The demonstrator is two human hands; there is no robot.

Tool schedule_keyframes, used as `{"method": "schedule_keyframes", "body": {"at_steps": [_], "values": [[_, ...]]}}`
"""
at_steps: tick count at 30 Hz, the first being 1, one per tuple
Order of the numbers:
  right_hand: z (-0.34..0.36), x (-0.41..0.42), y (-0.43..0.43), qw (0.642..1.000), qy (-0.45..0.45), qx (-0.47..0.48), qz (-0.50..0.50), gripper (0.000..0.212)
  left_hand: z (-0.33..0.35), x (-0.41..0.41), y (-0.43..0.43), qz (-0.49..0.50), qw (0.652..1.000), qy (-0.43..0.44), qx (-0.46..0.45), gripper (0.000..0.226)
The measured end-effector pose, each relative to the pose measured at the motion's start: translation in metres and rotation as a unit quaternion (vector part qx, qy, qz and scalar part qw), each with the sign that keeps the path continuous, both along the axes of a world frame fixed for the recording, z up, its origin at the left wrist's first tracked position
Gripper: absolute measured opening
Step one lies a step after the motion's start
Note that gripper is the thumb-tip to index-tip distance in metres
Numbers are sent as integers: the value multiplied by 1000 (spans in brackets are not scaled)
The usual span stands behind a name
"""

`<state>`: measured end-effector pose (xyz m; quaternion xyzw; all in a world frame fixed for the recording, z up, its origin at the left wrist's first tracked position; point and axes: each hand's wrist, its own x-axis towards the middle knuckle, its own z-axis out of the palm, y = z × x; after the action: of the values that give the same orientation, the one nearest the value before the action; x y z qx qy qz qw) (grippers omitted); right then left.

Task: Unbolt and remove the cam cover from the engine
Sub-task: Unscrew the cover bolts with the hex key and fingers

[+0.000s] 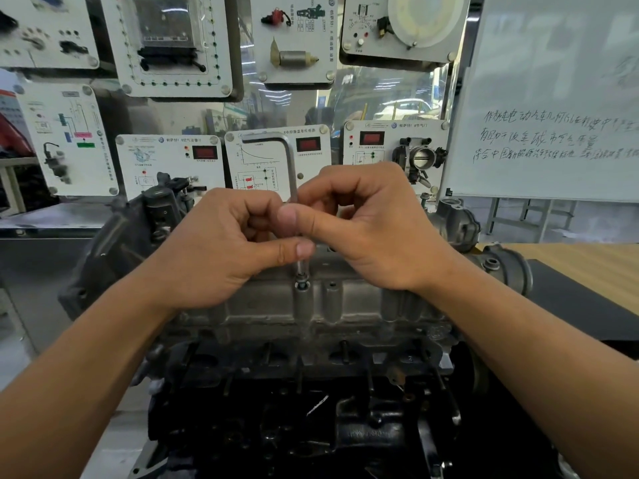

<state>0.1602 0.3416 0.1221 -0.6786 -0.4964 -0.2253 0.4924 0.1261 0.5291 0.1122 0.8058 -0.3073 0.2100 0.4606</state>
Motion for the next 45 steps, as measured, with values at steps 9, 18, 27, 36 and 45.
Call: {"method": "schedule_keyframes", "body": {"at_steps": [9,18,27,36,45], "values": [[0,-2,0,1000,9,-29,6,7,1,-2,1,-30,999,36,25,19],[1,0,-2,997,18,-69,33,20,4,-4,5,-45,997,44,46,16],[1,-3,1,1000,-12,-8,-21,15,0,-4,-4,26,999,-23,16,36],[1,-3,0,999,6,-43,-4,9,-1,-5,-3,12,1000,2,23,27],[3,-1,-3,995,35,-85,49,19,4,-6,5,-35,996,48,66,17]]}}
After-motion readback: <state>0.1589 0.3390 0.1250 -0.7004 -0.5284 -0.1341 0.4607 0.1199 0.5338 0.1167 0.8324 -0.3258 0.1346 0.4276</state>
